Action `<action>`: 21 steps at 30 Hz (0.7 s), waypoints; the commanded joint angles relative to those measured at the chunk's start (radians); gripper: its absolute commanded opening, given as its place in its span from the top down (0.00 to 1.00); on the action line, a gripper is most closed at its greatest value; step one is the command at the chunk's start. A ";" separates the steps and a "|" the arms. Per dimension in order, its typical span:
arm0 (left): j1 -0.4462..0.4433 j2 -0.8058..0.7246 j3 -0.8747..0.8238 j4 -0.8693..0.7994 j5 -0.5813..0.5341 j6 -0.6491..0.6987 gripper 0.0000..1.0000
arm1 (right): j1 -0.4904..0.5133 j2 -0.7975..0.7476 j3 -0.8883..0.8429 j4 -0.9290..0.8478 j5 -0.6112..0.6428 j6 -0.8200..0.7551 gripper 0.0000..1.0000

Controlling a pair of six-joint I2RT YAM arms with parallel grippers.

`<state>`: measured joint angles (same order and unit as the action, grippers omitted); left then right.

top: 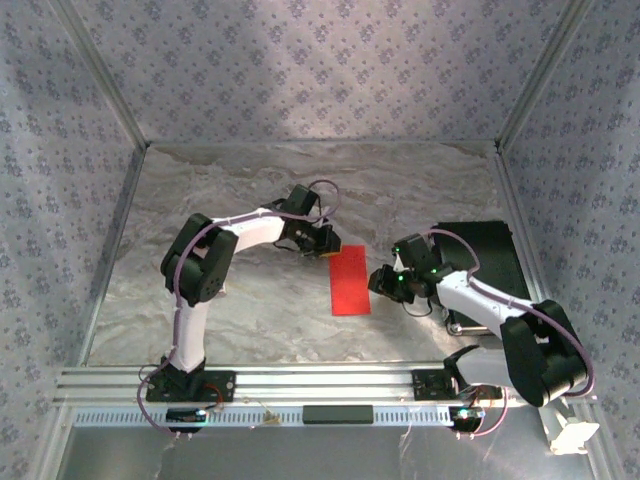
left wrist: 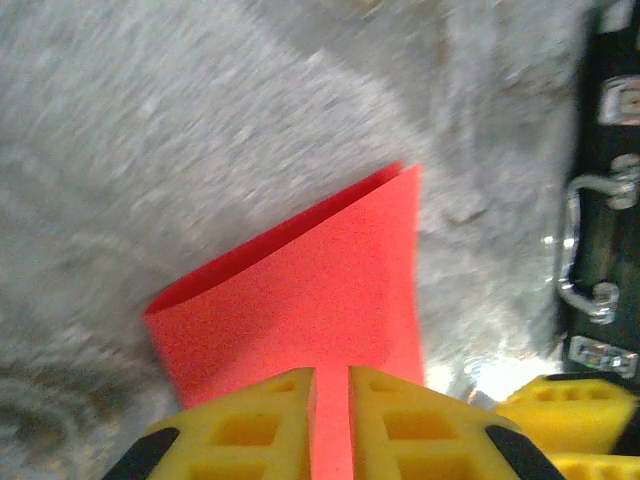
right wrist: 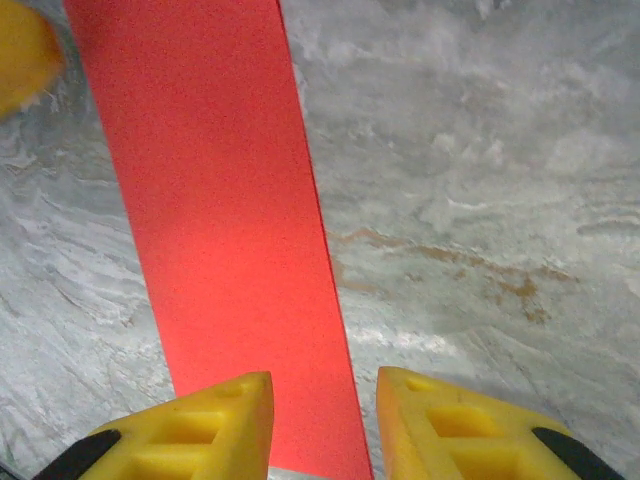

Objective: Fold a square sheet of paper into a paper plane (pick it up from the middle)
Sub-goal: First fold the square sheet of paper in half at the center of the table.

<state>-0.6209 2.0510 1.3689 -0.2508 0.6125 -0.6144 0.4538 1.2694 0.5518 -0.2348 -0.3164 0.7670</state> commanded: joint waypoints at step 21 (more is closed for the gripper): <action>0.001 0.121 0.094 -0.094 0.014 0.027 0.89 | 0.086 -0.030 -0.077 0.030 -0.057 0.132 0.59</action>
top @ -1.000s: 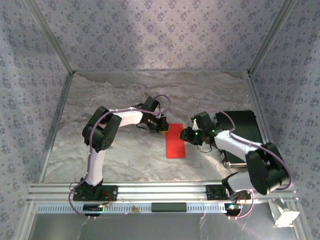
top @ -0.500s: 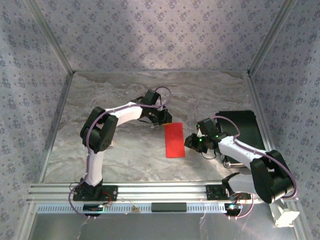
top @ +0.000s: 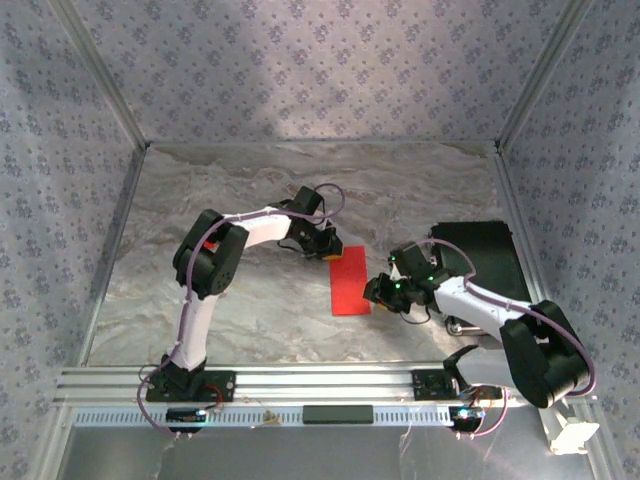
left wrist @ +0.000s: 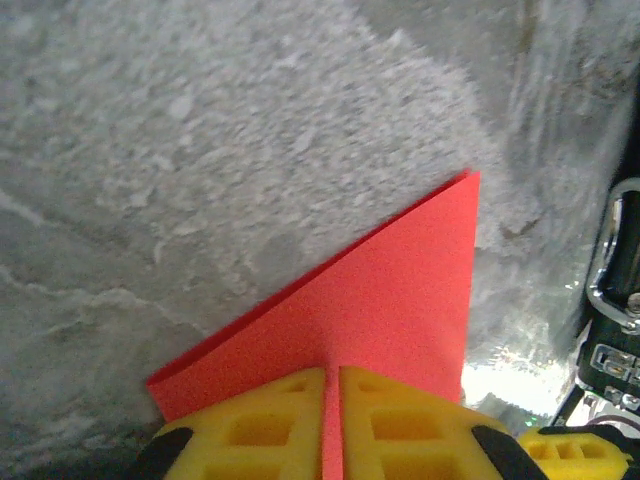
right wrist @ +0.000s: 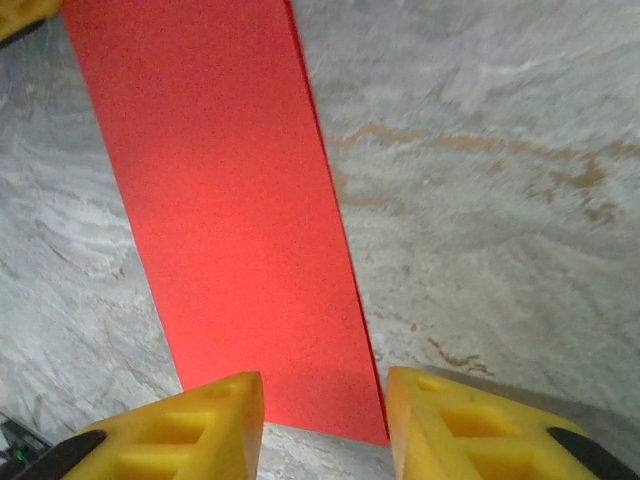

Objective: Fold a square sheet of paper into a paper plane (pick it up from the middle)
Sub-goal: First fold the square sheet of paper in half at the center of the table.

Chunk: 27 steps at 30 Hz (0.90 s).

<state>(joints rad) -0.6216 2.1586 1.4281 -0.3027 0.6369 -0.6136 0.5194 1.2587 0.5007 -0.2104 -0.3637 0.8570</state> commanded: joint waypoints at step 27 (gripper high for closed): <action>0.031 0.024 -0.013 -0.041 -0.022 0.020 0.91 | 0.022 -0.036 -0.085 0.085 -0.077 0.126 0.57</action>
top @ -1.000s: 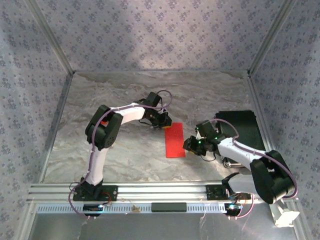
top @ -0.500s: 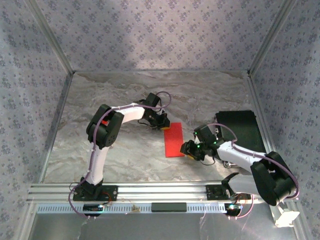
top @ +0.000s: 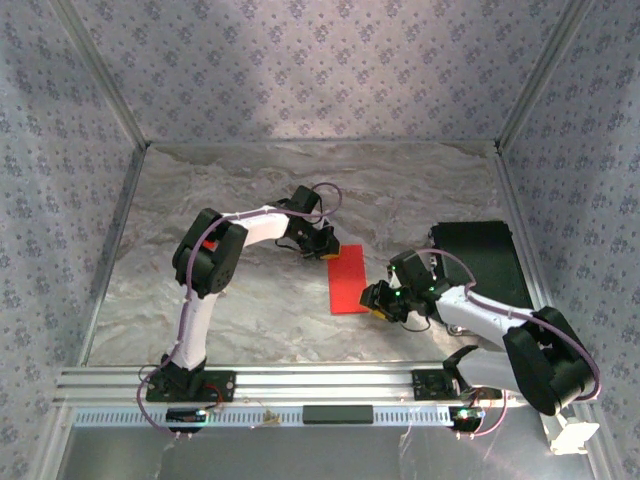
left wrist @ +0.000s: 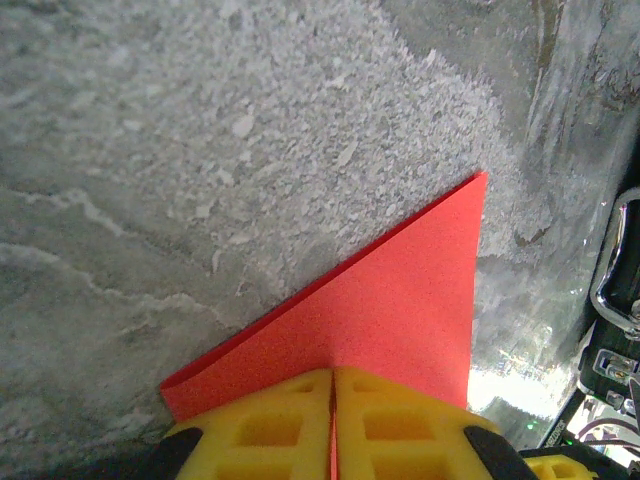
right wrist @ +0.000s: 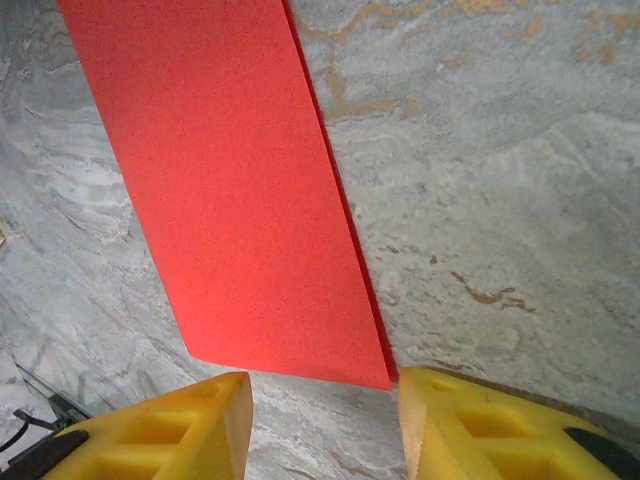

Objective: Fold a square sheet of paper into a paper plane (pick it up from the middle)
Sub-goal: First fold the square sheet of paper in half at the center of the table.

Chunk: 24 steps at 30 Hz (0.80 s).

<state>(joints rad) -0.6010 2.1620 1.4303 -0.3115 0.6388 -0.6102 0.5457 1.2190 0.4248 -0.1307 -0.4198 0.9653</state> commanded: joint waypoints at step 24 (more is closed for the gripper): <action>0.010 0.018 -0.016 -0.031 -0.019 0.015 0.91 | -0.006 0.018 -0.001 -0.016 0.002 0.027 0.57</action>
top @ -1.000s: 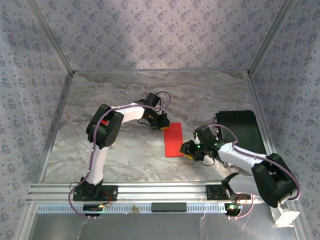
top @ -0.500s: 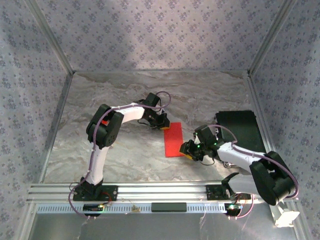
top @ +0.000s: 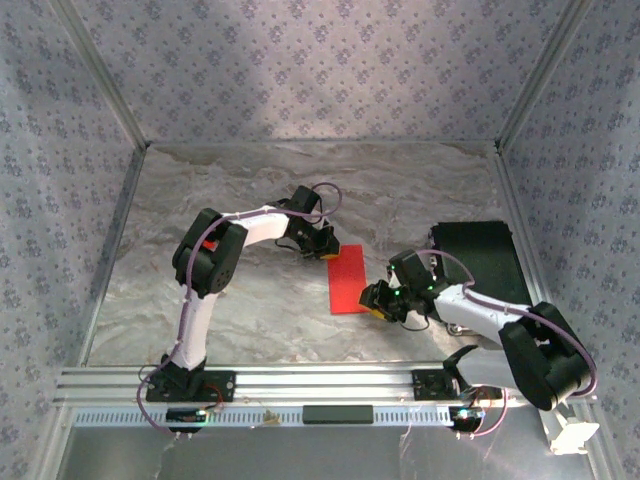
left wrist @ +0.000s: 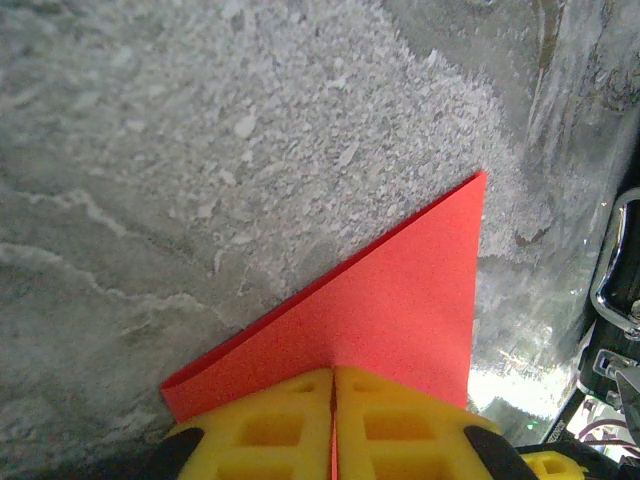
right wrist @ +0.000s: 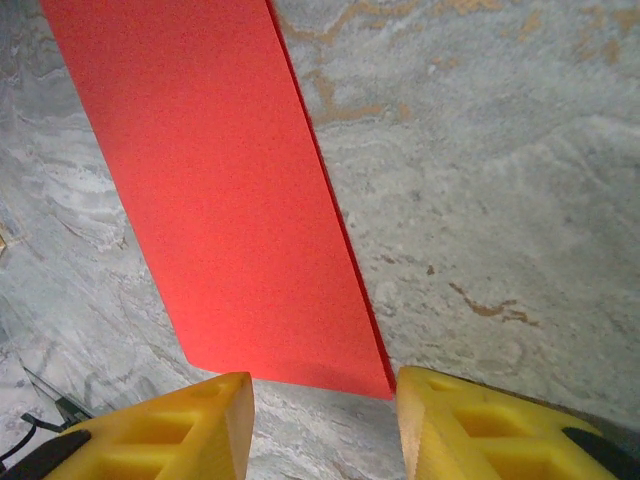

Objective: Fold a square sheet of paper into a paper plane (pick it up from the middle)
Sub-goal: First fold the square sheet of paper in half at the center of the table.

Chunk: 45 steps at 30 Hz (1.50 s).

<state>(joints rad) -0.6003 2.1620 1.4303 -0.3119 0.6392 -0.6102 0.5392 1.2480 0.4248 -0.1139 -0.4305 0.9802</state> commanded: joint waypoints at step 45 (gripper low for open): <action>0.010 0.011 -0.010 -0.029 0.016 0.029 0.91 | -0.089 0.185 0.072 0.277 -0.188 -0.042 0.58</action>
<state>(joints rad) -0.5991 2.1620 1.4296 -0.3115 0.6441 -0.6094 0.4614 1.4071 0.4648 0.1478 -0.5644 0.9699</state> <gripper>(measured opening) 0.087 0.423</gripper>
